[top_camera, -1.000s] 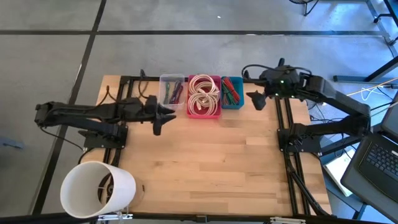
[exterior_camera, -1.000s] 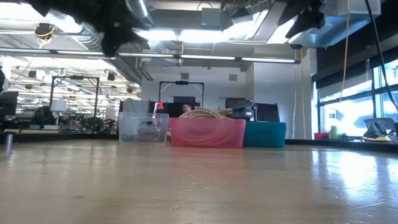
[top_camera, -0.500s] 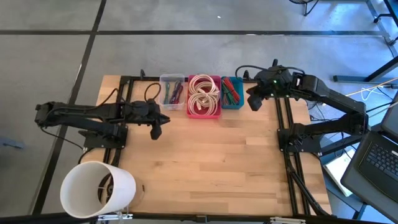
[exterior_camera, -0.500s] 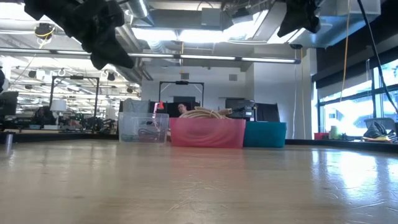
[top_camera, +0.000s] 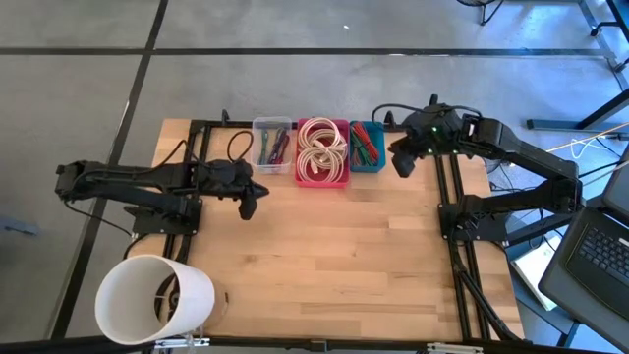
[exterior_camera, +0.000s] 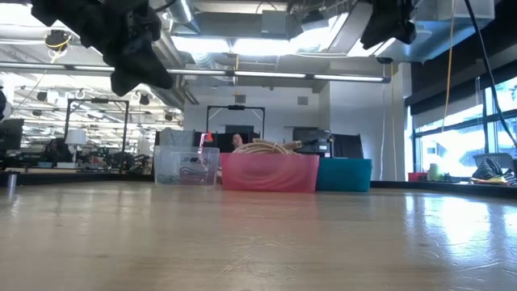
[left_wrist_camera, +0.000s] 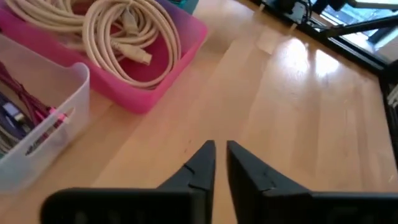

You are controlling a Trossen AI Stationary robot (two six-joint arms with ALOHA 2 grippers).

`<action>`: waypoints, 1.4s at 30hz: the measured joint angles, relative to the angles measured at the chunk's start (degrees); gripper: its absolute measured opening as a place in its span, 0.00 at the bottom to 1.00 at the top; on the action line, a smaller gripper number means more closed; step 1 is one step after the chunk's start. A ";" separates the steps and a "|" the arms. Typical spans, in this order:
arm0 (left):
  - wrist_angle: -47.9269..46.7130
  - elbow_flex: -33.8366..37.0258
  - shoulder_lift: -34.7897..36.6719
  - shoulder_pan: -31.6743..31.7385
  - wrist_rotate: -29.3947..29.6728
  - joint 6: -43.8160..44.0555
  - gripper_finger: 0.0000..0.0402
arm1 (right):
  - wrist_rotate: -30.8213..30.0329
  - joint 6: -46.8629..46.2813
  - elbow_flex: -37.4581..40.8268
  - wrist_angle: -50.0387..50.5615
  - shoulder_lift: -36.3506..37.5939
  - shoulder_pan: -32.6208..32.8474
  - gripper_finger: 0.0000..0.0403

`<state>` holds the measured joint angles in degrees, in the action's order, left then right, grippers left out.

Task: Pick & Place USB Port
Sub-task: Return to Home Position

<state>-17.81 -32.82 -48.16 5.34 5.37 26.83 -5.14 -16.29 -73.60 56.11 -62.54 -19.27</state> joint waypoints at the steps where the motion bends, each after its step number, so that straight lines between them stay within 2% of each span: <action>1: -0.04 0.00 0.00 0.00 0.15 1.02 0.11 | 0.93 0.18 0.00 0.26 0.00 0.00 0.22; 8: -0.42 0.00 0.00 0.00 3.94 5.36 0.41 | 7.31 5.07 0.00 0.15 0.00 0.00 0.62; 12: -0.26 -0.02 0.00 0.00 3.68 5.42 0.53 | 7.31 5.84 0.00 -3.41 0.02 0.00 0.77; 16: -0.23 -0.02 0.00 0.00 3.62 5.42 0.58 | 7.76 6.22 0.00 -8.15 0.04 0.32 0.84; 21: -0.19 -0.02 0.00 0.00 3.58 5.42 0.58 | 7.77 6.53 -0.02 -14.57 0.07 1.58 0.85; 25: -0.21 -0.02 0.00 0.00 3.57 5.42 0.58 | 7.93 14.79 -0.02 -12.68 0.09 2.88 0.85; 27: -0.21 -0.02 0.00 0.00 3.58 5.42 0.58 | 7.94 15.25 1.47 -12.22 0.69 3.29 0.85; 30: -0.21 -0.02 0.00 0.00 3.55 5.42 0.58 | 9.86 10.89 10.39 -14.72 6.03 3.39 0.85; 36: -0.21 -0.02 0.00 0.00 3.55 5.42 0.58 | 16.14 0.09 35.75 -31.69 24.32 4.52 0.85; 39: -0.21 -0.03 0.00 0.00 3.55 5.42 0.58 | 20.87 0.16 43.81 -41.04 30.45 6.17 0.85; 42: -0.21 -0.03 0.00 0.00 3.55 5.42 0.58 | 21.12 1.74 51.16 -50.70 36.07 8.50 0.85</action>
<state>-18.02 -32.85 -48.16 5.34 8.93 32.26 15.98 -14.55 -22.44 5.41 -26.47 -10.77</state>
